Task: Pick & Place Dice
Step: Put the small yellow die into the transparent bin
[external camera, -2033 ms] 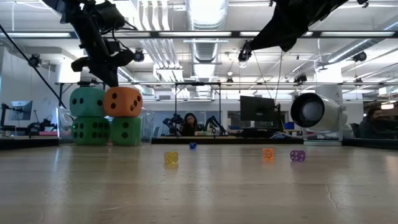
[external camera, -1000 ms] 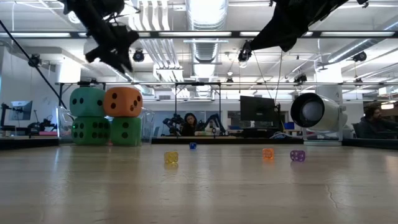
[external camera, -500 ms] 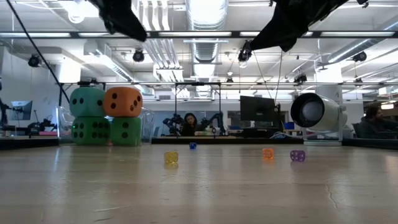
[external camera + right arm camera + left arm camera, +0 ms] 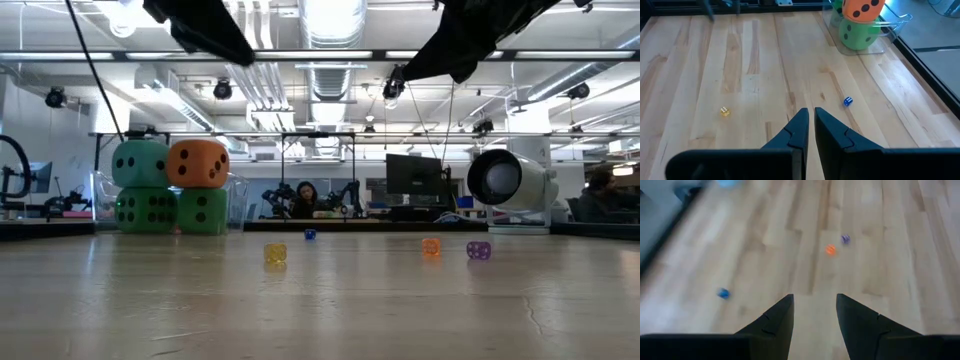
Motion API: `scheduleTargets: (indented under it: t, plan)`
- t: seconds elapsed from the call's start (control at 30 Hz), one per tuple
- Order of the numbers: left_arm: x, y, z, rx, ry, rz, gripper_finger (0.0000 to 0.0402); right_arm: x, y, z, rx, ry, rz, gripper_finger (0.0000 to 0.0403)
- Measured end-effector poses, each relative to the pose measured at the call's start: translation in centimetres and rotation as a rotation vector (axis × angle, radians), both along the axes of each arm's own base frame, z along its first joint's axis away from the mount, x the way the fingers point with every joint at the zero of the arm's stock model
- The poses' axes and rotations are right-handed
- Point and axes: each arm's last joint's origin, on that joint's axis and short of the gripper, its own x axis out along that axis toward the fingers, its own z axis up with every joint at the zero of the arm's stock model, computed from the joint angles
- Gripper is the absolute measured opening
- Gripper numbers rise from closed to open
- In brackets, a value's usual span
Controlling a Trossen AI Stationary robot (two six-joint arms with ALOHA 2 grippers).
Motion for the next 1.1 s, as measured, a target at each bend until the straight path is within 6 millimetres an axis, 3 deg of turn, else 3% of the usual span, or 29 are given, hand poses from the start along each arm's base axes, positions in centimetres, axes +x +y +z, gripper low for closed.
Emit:
scheduleTargets:
  t: [0.5,0.7,0.9,1.1]
  plan:
    - [4.8,-2.7,-8.6,-0.342,0.113,0.140,0.0149,0.0,0.0,0.0,-0.001,0.005,0.000,0.0027]
    - [5.3,-3.5,-9.9,-0.408,0.131,0.219,0.0149,0.0,0.0,0.0,-0.001,0.005,0.000,0.0027]
    - [5.4,-3.9,-10.5,-0.370,0.104,0.252,0.0150,0.0,0.0,0.0,-0.001,0.005,0.000,0.0027]
    - [6.0,-4.4,-12.4,-0.370,0.105,0.263,0.0150,0.0,0.0,0.0,0.000,0.004,0.000,0.0027]
